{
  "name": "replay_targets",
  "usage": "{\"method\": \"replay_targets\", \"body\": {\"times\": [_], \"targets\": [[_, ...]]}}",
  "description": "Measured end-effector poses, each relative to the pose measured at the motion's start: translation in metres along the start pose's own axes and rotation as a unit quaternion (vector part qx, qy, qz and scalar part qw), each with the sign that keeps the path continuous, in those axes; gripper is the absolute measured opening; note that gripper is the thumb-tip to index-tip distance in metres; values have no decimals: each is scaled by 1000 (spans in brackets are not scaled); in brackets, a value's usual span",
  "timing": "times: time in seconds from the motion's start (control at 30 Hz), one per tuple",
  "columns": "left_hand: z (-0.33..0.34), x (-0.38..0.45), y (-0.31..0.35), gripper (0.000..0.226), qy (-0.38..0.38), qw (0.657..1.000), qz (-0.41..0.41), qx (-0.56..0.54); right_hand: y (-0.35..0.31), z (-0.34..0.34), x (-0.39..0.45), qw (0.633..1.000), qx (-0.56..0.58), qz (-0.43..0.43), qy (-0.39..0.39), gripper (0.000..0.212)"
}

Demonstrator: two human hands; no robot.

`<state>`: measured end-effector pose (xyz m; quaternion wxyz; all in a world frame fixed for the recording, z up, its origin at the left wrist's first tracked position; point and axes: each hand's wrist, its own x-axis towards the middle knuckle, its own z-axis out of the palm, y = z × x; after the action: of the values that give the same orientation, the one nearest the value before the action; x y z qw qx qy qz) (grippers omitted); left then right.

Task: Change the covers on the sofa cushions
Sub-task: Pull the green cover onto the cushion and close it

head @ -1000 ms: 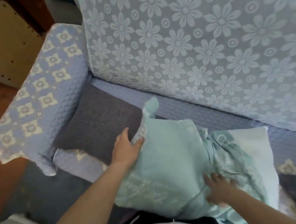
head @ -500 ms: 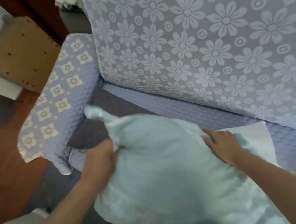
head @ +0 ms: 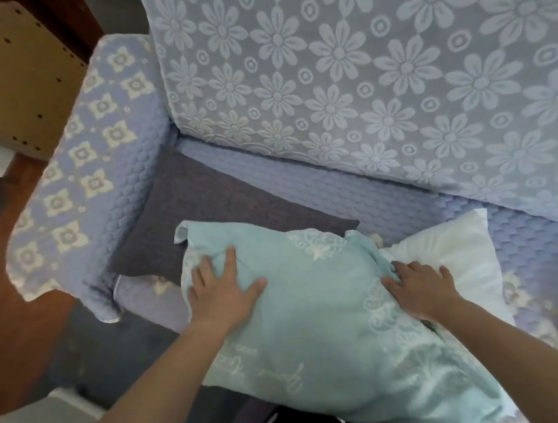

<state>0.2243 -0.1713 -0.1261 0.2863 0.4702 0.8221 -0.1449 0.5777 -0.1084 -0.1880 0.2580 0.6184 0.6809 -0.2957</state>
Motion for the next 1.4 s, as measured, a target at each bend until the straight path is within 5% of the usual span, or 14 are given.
{"method": "replay_targets", "body": {"times": [0.1, 0.2, 0.4, 0.5, 0.63, 0.77, 0.9, 1.03, 1.23, 1.33, 1.4], "targets": [[27, -26, 20, 68, 224, 953, 202, 28, 1, 11, 14, 982, -21, -53, 181, 46], [81, -25, 27, 64, 235, 902, 344, 111, 19, 25, 32, 950, -19, -125, 284, 17], [131, 72, 62, 63, 149, 925, 275, 215, 20, 43, 48, 943, 46, 36, 327, 19], [105, 67, 88, 60, 158, 922, 293, 200, 29, 40, 27, 934, 133, 105, 316, 55], [61, 46, 50, 60, 219, 920, 297, 135, 83, 59, -6, 894, 282, 308, 163, 102], [45, 29, -7, 81, 196, 979, 13, -54, 86, 91, -5, 852, 390, 333, 103, 109], [37, 21, -2, 99, 111, 926, -127, -338, 71, 66, -4, 860, 386, 311, 119, 77], [-14, -11, 50, 67, 207, 928, -51, -305, 100, 9, -75, 817, 428, 279, 269, 49], [-95, -66, 141, 49, 314, 816, 173, -454, 190, -53, -187, 627, 557, 246, 486, 31], [-97, -96, 161, 52, 293, 811, 236, -448, 217, -55, -219, 605, 579, 217, 502, 40], [-71, -107, 148, 56, 249, 847, 229, -410, 229, -25, -230, 623, 603, 228, 443, 41]]}}
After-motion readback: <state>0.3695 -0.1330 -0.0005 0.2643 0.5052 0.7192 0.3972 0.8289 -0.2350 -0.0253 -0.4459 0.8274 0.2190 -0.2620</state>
